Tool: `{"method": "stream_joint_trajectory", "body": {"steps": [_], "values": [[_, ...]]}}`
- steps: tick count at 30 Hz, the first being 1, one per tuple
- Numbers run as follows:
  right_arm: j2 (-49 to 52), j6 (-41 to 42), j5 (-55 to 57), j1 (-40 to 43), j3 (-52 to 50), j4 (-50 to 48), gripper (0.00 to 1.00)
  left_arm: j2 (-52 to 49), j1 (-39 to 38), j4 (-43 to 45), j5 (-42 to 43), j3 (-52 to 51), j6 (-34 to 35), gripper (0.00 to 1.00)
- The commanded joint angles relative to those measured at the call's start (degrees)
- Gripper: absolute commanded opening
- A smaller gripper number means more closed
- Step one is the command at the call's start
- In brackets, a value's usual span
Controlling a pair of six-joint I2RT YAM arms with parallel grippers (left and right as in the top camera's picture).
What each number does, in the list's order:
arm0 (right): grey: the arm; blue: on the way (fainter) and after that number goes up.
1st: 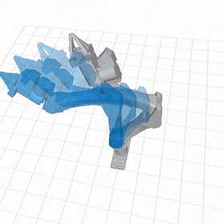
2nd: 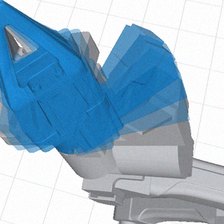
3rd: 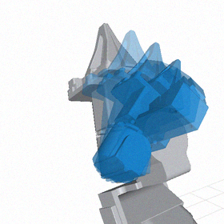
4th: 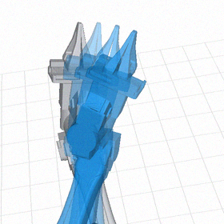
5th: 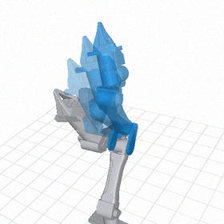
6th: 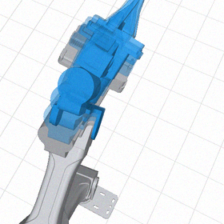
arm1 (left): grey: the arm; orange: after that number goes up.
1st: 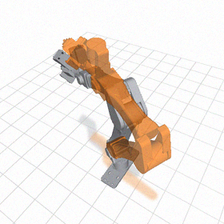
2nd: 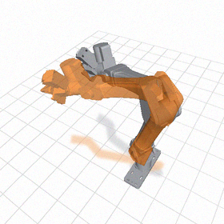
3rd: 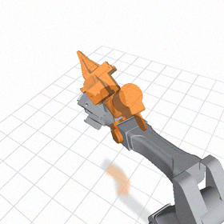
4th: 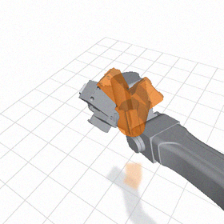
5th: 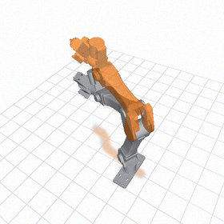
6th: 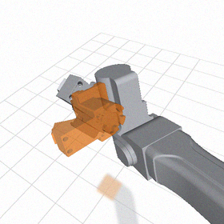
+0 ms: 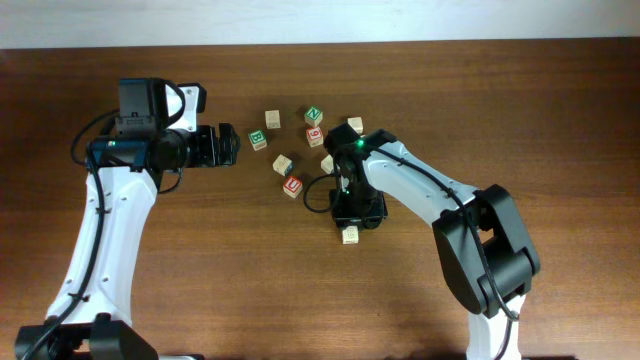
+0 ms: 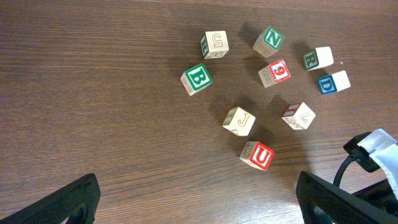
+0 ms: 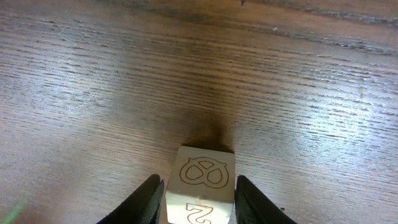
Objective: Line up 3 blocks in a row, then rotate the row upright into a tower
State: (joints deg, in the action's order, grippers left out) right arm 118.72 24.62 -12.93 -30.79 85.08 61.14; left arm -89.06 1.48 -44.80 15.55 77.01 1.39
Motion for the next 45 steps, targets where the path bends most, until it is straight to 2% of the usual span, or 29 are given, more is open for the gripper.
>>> {"method": "stream_joint_trajectory", "body": {"steps": [1, 4, 6, 10, 11, 14, 16, 18, 21, 25, 32, 37, 41, 45], "values": [[0.7, -0.22, 1.4, 0.11, 2.49, -0.52, 0.4, -0.35, 0.04, 0.46, -0.37, 1.03, 0.57, 0.99], [0.7, -0.39, 1.38, 0.09, 10.14, -1.62, 0.43, -0.33, 0.31, 1.84, -0.59, 1.18, 0.57, 0.99], [0.7, 2.78, 1.4, -0.26, 12.92, -8.11, 0.47, -0.33, 1.84, 2.56, -1.31, 2.56, 0.61, 0.99], [2.01, 15.41, 3.82, -1.75, 12.55, -19.23, 0.48, -0.35, 5.97, 2.32, -10.56, 3.67, 4.76, 0.99], [3.5, 19.82, 5.95, -3.13, 12.55, -20.94, 0.52, -0.35, 6.95, 2.14, -11.1, 3.67, 4.83, 0.99], [5.38, 22.91, 7.04, -5.64, 12.55, -22.21, 0.56, -0.35, 7.32, 2.1, -11.1, 3.67, 4.81, 0.99], [6.23, 24.17, 11.74, -7.52, 12.55, -22.29, 0.63, -0.35, 7.32, 2.1, -11.08, 3.67, 4.81, 0.99], [7.26, 25.49, 13.66, -8.28, 12.55, -22.27, 0.63, -0.35, 7.32, 2.1, -11.08, 3.67, 4.81, 0.99], [8.59, 25.44, 13.64, -8.63, 12.55, -22.86, 0.6, -0.35, 7.32, 2.1, -11.08, 3.67, 4.81, 0.99], [9.18, 25.29, 13.62, -8.7, 12.55, -22.51, 0.43, -0.35, 7.32, 2.1, -11.08, 3.67, 4.81, 0.99], [9.18, 22.49, 12.07, -9.29, 12.55, -17.86, 0.33, -0.35, 7.32, 2.1, -11.08, 3.67, 4.81, 0.99], [9.16, 14.43, 5.29, -9.27, 12.63, -8.59, 0.31, -0.35, 7.32, 2.1, -11.08, 3.67, 4.81, 0.99], [9.16, 8.57, 4.48, -9.27, 12.66, -0.13, 0.32, -0.35, 7.32, 2.1, -11.08, 3.67, 4.81, 0.99], [9.16, 6.82, 4.48, -8.94, 12.66, 4.28, 0.32, -0.35, 7.32, 2.1, -11.08, 3.67, 4.81, 0.99]]}}
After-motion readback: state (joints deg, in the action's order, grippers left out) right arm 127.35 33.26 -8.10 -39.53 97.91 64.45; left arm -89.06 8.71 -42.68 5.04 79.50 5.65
